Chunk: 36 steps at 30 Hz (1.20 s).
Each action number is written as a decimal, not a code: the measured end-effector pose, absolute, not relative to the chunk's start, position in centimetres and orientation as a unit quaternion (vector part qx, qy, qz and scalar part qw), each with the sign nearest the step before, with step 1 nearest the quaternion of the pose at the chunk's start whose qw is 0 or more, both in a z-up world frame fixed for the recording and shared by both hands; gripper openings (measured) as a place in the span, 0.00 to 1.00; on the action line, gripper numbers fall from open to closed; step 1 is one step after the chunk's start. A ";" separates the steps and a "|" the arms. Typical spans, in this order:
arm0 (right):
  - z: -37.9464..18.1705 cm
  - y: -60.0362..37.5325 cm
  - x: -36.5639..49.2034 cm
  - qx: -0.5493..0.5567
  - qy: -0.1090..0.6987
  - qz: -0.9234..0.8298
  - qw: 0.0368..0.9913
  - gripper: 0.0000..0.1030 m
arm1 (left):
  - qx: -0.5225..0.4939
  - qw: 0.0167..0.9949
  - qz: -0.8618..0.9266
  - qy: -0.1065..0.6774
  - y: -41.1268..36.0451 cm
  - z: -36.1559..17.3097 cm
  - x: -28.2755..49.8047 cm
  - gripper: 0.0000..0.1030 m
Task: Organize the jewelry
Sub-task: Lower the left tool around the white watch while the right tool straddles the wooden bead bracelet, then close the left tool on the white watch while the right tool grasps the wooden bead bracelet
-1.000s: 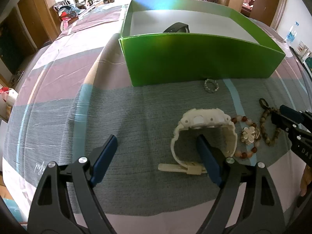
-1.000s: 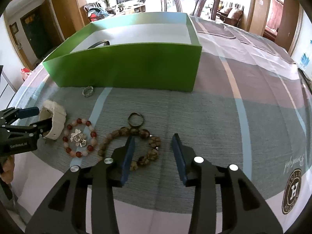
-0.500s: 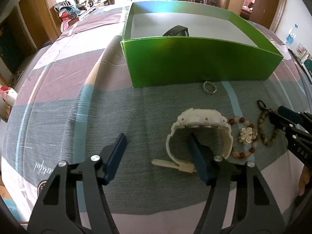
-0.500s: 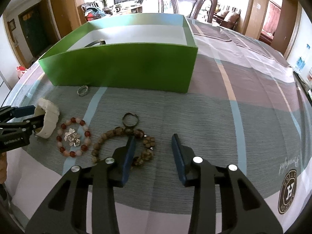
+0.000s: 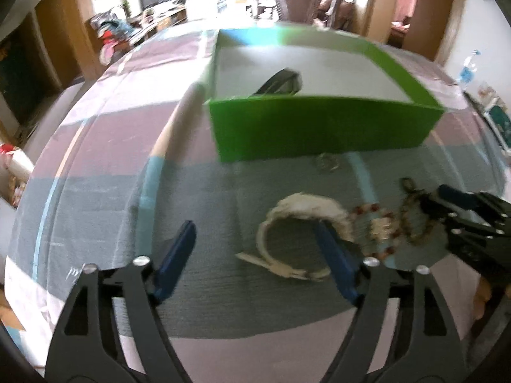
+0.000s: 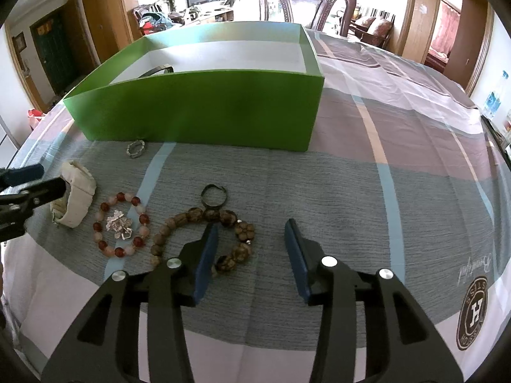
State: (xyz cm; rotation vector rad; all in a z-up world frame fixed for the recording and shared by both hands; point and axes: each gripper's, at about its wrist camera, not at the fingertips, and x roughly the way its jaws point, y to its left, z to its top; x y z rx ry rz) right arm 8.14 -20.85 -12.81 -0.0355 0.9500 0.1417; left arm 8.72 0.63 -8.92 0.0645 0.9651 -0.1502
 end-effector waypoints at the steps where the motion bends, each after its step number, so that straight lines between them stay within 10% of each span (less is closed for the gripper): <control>1: -12.8 -20.8 8.1 -0.017 0.457 0.068 0.887 0.43 | 0.033 0.882 -0.080 0.463 0.3 -8.9 8.7 0.82; 10: -12.9 -20.8 8.2 -0.017 0.457 0.067 0.887 0.45 | 0.046 0.864 -0.097 0.492 -1.8 -11.3 10.2 0.82; 18: -12.9 -20.7 8.2 -0.019 0.457 0.067 0.887 0.45 | 0.045 0.864 -0.093 0.493 -1.2 -11.6 10.3 0.62; 24: -12.8 -20.8 8.2 -0.018 0.455 0.072 0.887 0.29 | 0.045 0.863 -0.091 0.495 -1.1 -11.6 10.2 0.62; 36: -12.8 -20.9 8.2 -0.018 0.455 0.072 0.888 0.29 | 0.038 0.863 -0.089 0.496 -0.7 -11.7 10.8 0.67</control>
